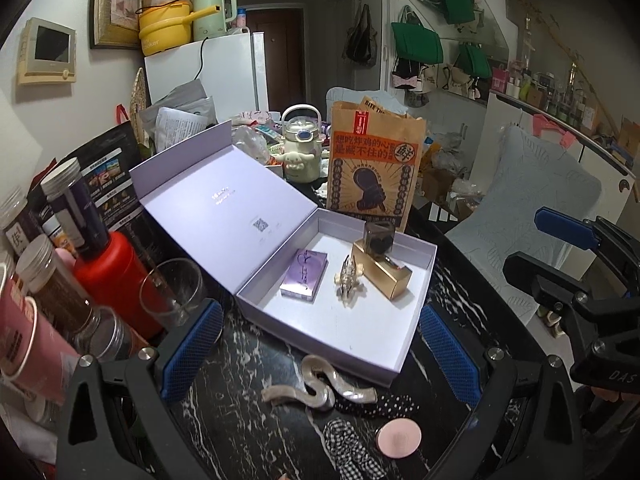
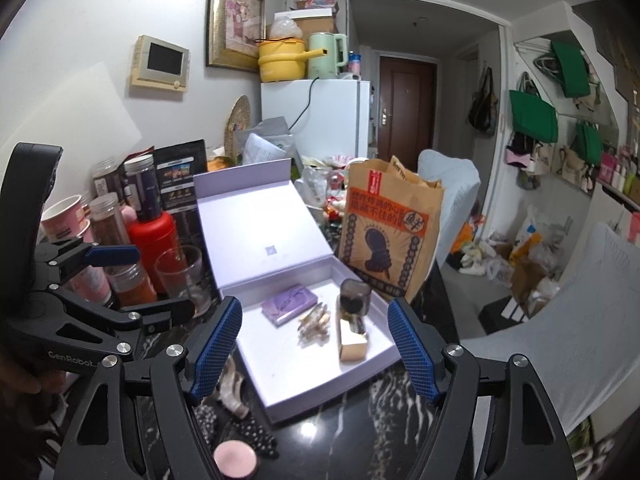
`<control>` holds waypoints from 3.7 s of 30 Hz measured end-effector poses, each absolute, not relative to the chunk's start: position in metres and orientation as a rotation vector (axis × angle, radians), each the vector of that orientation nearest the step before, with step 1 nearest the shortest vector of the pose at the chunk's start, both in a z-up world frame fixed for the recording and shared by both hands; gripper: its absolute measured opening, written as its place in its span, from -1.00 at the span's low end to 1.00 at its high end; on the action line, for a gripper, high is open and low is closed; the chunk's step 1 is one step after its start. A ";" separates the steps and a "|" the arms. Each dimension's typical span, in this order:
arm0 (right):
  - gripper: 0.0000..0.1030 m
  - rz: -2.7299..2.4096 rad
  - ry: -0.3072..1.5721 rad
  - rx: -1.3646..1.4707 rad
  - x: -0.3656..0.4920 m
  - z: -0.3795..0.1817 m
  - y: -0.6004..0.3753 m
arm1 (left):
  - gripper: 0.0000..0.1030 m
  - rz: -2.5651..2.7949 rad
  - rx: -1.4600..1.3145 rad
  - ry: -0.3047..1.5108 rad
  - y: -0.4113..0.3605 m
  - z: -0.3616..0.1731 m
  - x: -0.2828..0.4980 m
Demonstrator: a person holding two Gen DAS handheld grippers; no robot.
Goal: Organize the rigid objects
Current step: 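Withdraw both tools from the gift box back over the table, then move the right tool to the pink compact while the left tool approaches the gingham scrunchie, then grasp the pink round compact with the right tool while the left grasps the gingham scrunchie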
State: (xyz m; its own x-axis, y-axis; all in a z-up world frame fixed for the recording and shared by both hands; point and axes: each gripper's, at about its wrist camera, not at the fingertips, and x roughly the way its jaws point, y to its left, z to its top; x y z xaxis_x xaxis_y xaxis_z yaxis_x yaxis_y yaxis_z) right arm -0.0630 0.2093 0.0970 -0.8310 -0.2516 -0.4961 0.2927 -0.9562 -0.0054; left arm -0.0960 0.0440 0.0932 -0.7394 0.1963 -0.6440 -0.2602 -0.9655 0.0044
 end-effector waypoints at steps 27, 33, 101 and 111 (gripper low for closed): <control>0.48 -2.649 0.057 0.853 -0.020 0.027 0.195 | 0.96 2.606 -1.199 0.136 0.035 0.021 -0.058; 0.48 -2.641 0.060 0.887 -0.013 0.010 0.193 | 0.96 2.582 -1.256 0.113 0.030 0.003 -0.055; -0.01 -2.540 0.014 1.284 -0.021 -0.093 0.196 | 0.34 2.459 -1.489 0.015 0.048 -0.086 -0.063; 0.00 -2.548 0.012 1.267 -0.015 -0.094 0.197 | -0.38 2.468 -1.461 0.017 0.040 -0.084 -0.054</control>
